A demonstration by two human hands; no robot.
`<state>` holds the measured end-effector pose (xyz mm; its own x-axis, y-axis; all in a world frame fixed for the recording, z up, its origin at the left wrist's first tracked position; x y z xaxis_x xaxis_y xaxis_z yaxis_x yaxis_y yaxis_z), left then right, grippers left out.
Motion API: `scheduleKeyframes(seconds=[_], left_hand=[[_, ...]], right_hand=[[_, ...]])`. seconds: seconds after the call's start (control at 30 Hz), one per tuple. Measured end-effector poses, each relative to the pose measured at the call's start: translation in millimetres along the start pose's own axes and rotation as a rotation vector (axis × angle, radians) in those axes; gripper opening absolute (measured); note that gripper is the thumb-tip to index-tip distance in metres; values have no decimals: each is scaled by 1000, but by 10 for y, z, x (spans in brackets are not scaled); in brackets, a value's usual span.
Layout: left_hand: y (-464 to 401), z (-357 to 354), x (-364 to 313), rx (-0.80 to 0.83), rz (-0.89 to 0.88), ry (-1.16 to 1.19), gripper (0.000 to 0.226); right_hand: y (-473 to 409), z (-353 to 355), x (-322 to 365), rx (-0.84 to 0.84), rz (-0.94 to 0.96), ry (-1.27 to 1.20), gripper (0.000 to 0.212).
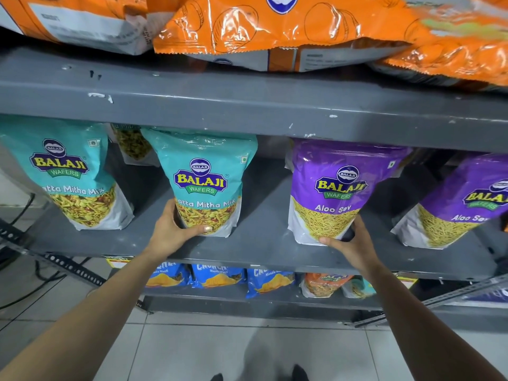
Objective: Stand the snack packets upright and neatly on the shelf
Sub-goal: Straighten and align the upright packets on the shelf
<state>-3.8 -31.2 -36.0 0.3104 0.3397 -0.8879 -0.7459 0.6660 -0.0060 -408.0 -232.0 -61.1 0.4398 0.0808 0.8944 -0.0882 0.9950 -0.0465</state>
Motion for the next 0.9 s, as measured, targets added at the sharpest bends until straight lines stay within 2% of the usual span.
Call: scheduleKeyframes(seconds=[0.33,0.53,0.73,0.8,0.9], left_hand=[[27,47,196,47,66,113,95],[92,153,259,45,48,148,97],[150,429,537,-30,110,249,79],[183,509,606,-28,119,239,75],[268,532,582,-44,103,180,54]], right_hand=[[42,6,12,-13,-6,-53,82],[118,154,-109,-78,-41,-72,92],[309,233,-241,-214,-93,-117,77],[277,317,-282,-268,-155,-188,64],[247,819,-447,-529,-259,-289,37]])
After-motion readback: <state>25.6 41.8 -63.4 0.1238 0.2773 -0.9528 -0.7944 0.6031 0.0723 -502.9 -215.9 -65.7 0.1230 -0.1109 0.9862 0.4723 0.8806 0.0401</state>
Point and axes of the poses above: each hand's wrist, its own y-axis away from the middle knuckle, its own z-axis out of the back of the hand, x = y × z, the point moved 10 cm from there along -y, towards the middle knuckle, and after that the axes turned 13 degrees about -x, right-handed, at the moved point
